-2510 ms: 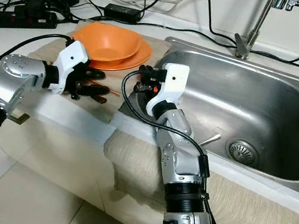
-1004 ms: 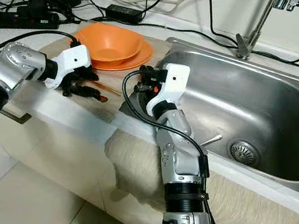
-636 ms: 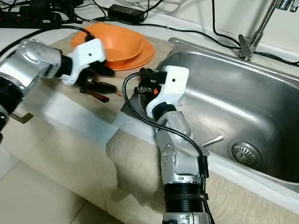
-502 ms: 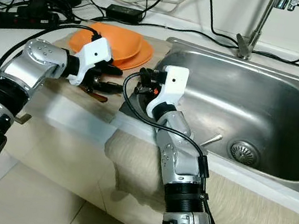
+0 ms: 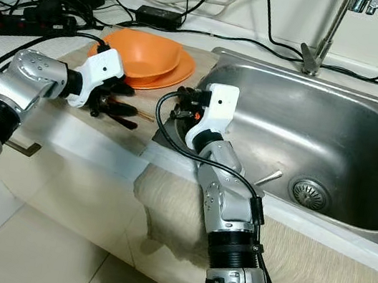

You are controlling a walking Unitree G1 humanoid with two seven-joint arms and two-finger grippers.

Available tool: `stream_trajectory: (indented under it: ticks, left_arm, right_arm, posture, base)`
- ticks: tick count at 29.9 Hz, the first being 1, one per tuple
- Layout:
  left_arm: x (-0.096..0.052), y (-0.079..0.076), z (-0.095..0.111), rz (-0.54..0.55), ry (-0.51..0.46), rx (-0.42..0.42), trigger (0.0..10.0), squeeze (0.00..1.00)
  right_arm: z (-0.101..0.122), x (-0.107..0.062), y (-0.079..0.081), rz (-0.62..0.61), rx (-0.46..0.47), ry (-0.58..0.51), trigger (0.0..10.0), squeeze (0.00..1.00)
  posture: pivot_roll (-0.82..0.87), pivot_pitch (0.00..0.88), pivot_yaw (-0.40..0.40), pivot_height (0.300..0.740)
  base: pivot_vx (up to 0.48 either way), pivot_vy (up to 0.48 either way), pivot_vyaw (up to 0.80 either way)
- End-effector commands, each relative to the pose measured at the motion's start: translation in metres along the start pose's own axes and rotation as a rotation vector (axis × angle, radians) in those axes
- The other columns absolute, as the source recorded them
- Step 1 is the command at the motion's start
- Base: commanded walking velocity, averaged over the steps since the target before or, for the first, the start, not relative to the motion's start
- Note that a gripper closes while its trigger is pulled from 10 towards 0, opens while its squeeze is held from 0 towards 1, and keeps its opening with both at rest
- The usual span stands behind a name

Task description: Kitchen organization

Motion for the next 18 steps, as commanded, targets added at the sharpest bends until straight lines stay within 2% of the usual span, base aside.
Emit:
stream_trajectory:
  ticks: [1,18]
  left_arm:
    - [-0.006,0.007,0.002,0.026,0.018,0.025,10.0,0.0]
    - [-0.002,0.0,-0.013,-0.025,0.095,0.002,10.0,0.0]
  right_arm:
    - [-0.003,0.0,0.001,0.001,0.001,0.011,10.0,0.0]
    - [-0.002,0.001,0.001,0.004,0.007,0.014,10.0,0.0]
  posture:
    - [0.06,0.002,0.096,0.74]
    - [0.06,0.004,0.096,0.74]
  base:
    - [0.0,0.0,0.0]
    - [0.0,0.0,0.0]
Point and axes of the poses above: a point about 5 cm out from each wrist's last joint towards the gripper, its own x axis pointing out of the wrist towards the gripper, its own z axis along the axis of the wrist's last joint, y = z × x, the point moved 2 cm from there along x, pointing out of the wrist towards the gripper, and after that the axes turned 8 degrees about -x, right-handed, at the moved point
